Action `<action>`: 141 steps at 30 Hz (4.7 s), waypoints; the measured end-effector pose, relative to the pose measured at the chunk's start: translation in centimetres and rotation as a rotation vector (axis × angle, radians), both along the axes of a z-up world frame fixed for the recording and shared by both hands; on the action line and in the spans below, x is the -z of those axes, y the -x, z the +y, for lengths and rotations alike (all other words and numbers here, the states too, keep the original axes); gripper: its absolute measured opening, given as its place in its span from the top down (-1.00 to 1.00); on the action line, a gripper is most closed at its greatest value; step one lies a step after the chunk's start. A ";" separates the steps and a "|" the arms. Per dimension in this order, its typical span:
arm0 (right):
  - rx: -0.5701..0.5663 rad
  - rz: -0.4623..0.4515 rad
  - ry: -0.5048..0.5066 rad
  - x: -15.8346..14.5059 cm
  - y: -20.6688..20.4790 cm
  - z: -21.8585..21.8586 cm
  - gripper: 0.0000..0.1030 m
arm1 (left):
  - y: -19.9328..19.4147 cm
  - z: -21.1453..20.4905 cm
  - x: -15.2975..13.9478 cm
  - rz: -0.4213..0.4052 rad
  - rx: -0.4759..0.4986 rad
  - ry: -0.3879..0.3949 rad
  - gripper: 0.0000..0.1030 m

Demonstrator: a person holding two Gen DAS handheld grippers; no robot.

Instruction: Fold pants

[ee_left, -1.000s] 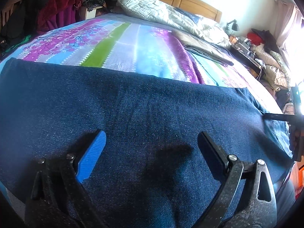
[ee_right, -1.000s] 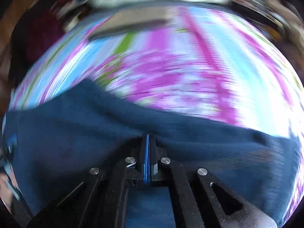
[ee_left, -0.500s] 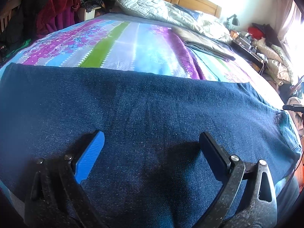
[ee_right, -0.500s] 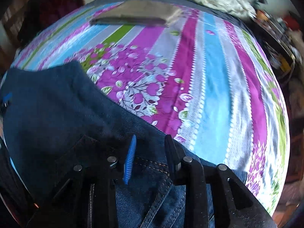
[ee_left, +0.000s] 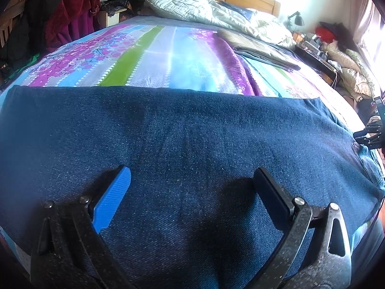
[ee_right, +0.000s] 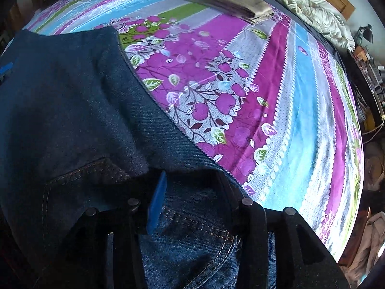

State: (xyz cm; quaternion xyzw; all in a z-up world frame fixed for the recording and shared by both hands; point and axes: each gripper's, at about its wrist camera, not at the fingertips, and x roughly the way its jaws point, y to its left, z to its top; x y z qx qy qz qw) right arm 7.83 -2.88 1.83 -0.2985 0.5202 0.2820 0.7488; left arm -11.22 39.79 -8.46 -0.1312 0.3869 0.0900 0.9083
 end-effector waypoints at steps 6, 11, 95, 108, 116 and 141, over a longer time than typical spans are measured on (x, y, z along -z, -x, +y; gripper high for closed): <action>0.034 -0.082 -0.059 -1.1 0.6 0.1 0.98 | -0.1 -0.2 0.1 0.008 0.001 -0.012 -0.99; 0.270 -0.167 -0.015 -0.5 -4.7 -2.2 1.00 | -0.2 -0.3 0.1 0.014 -0.001 -0.020 -0.99; -0.403 -0.035 -0.171 -0.1 31.6 33.2 -0.17 | 16.0 23.2 1.2 -0.373 -0.491 0.408 0.87; 0.040 -0.004 -0.354 -1.3 25.6 18.8 -0.16 | 7.7 5.7 -10.0 -0.320 -0.105 0.048 0.90; 0.214 -0.009 -0.517 -2.2 24.3 11.4 -0.16 | -2.8 -16.1 -1.3 0.007 0.276 -0.042 0.62; 0.164 0.234 -0.673 -1.1 6.7 22.6 0.83 | -2.6 -21.6 -1.9 -0.033 0.247 -0.311 0.58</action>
